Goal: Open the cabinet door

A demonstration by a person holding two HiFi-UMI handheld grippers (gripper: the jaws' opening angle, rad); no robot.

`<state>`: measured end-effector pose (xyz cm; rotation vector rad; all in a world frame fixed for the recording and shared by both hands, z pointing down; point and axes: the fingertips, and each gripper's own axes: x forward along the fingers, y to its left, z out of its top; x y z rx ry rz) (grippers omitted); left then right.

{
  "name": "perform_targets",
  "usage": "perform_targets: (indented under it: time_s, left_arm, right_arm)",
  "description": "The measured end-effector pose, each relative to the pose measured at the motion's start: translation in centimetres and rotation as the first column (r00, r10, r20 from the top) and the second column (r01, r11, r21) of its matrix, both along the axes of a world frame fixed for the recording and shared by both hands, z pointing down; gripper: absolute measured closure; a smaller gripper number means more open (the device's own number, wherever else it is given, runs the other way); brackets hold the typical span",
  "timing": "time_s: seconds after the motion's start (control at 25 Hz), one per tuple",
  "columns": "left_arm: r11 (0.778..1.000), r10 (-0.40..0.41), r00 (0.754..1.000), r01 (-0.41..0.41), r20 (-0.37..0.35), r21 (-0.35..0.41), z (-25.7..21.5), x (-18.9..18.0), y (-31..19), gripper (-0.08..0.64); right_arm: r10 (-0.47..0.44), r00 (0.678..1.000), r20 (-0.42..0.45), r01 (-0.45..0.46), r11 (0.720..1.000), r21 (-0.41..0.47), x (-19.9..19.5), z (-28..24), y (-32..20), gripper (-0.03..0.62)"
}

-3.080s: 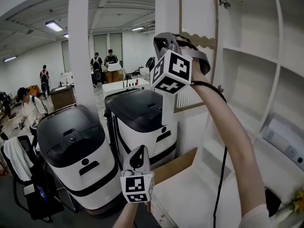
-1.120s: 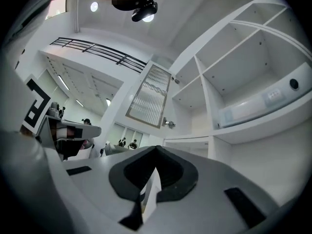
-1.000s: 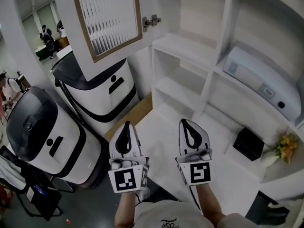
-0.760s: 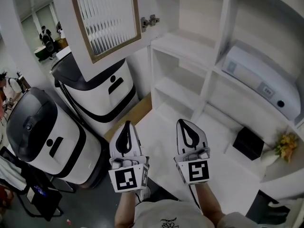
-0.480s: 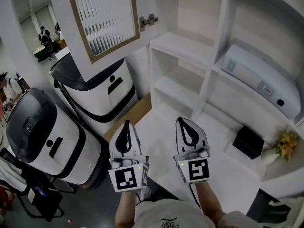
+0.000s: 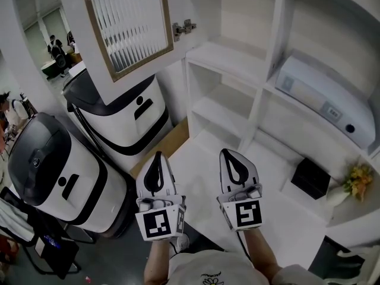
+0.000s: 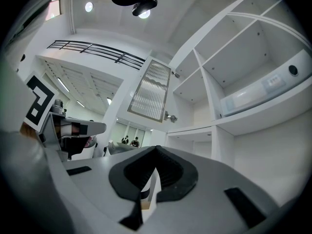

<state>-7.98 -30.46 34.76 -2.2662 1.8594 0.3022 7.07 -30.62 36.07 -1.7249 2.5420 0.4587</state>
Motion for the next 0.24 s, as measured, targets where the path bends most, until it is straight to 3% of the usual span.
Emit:
perform_targets:
  time_s: [0.24]
  left_arm:
    - [1.0, -0.009, 1.0, 0.009, -0.003, -0.009, 0.29, -0.24, -0.11, 0.554]
  right_arm:
    - [0.001, 1.0, 0.004, -0.001, 1.0, 0.001, 0.21, 0.06, -0.03, 0.592]
